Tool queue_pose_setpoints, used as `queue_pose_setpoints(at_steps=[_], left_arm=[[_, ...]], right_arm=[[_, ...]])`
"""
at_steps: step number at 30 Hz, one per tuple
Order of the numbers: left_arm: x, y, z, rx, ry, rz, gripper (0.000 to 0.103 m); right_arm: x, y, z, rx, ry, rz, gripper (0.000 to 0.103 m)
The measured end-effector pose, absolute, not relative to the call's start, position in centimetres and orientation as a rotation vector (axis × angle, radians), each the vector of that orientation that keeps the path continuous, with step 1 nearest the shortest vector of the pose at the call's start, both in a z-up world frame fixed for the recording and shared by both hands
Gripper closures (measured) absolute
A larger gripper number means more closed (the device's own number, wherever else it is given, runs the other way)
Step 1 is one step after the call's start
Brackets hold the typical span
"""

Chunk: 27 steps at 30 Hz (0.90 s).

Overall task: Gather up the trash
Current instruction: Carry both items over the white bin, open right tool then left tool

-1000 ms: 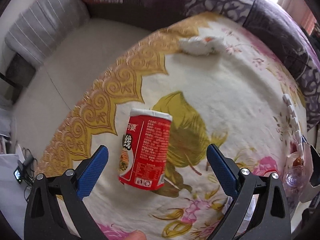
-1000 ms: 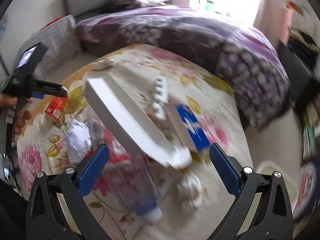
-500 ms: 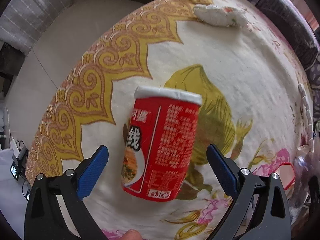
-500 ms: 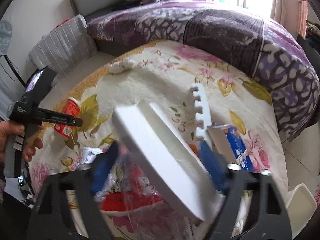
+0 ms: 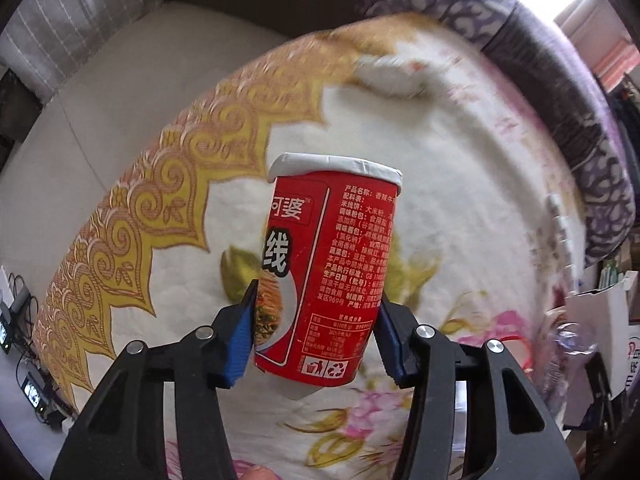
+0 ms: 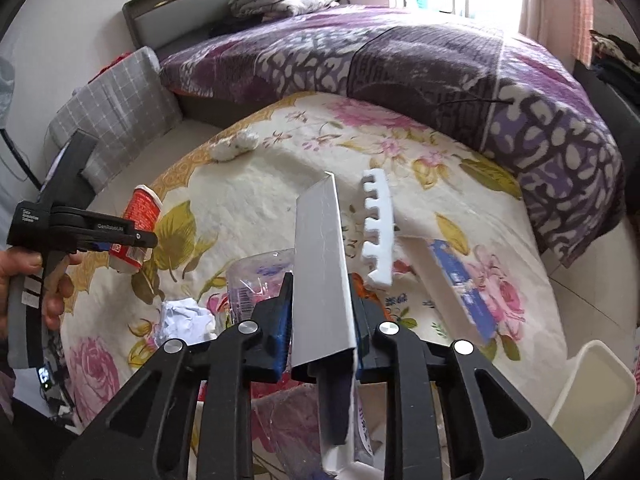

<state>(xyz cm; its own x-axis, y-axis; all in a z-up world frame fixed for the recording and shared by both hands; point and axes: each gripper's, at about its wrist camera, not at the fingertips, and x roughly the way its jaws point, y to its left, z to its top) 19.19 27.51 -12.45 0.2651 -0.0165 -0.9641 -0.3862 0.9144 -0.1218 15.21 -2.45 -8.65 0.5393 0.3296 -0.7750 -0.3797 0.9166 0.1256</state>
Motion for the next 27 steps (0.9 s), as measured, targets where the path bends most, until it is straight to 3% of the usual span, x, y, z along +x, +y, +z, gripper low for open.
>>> queue_pose_setpoints(at_steps=[16, 27], left_arm=[[14.1, 16.9, -2.2, -0.273, 0.887, 0.171, 0.051], [12.5, 9.2, -2.4, -0.2, 0.837, 0.065, 0.051]], right_arm=[[12.6, -7.7, -4.8, 0.096, 0.782, 0.332, 0.081], [11.3, -12.8, -4.6, 0.158, 0.801, 0.215, 0.081]])
